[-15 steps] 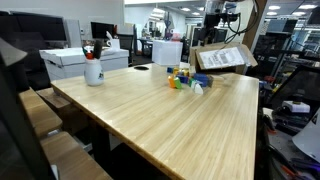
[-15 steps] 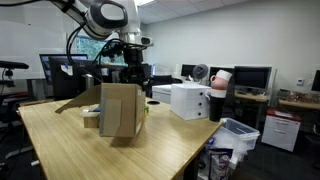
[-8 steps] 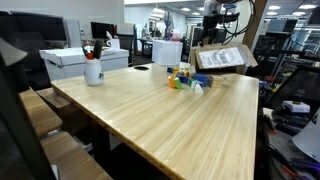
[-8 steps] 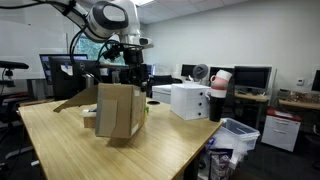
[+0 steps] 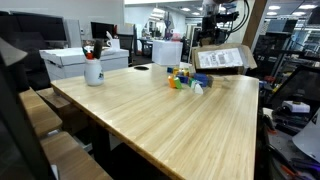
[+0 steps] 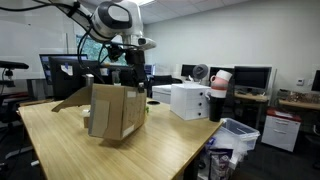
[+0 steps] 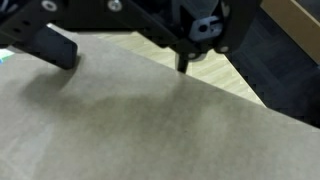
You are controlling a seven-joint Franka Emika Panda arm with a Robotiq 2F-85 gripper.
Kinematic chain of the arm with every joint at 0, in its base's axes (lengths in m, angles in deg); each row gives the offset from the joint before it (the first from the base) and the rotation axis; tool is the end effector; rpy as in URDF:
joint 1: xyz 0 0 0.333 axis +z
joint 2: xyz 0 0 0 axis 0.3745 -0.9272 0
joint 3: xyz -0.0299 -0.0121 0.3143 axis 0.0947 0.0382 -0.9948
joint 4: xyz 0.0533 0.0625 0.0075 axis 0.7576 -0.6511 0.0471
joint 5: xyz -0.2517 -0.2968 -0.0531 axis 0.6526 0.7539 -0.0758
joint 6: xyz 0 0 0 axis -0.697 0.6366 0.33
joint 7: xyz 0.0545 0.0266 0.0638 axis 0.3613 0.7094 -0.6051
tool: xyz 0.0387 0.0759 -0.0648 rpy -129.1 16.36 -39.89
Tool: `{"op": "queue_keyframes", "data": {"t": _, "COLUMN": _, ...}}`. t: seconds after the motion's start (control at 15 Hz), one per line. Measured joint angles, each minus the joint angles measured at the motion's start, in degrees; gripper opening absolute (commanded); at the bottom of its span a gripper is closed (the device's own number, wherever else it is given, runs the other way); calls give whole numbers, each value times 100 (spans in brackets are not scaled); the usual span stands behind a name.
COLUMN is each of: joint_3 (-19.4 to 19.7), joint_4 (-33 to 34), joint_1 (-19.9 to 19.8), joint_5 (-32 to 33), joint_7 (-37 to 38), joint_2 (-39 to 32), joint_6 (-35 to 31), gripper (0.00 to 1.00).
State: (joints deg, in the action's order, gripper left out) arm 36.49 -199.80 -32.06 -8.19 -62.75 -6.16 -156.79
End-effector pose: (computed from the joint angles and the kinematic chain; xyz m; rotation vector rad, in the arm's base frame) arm 0.5169 -0.1905 0.4274 2.7940 -0.8947 0.0597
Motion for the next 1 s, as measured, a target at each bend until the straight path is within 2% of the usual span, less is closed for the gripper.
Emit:
{"op": "queue_keyframes", "data": {"t": 0.6, "joint_3": 0, "joint_4": 663, "joint_1": 60, "joint_5": -19, "joint_7": 1756, "joint_2": -368, "joint_6": 1368, "gripper": 100}}
{"op": "queue_keyframes", "data": {"t": 1.0, "joint_3": -3, "joint_4": 864, "joint_1": 154, "joint_5": -93, "joint_7": 2001, "joint_2": -443, "joint_6": 1722, "gripper": 100}}
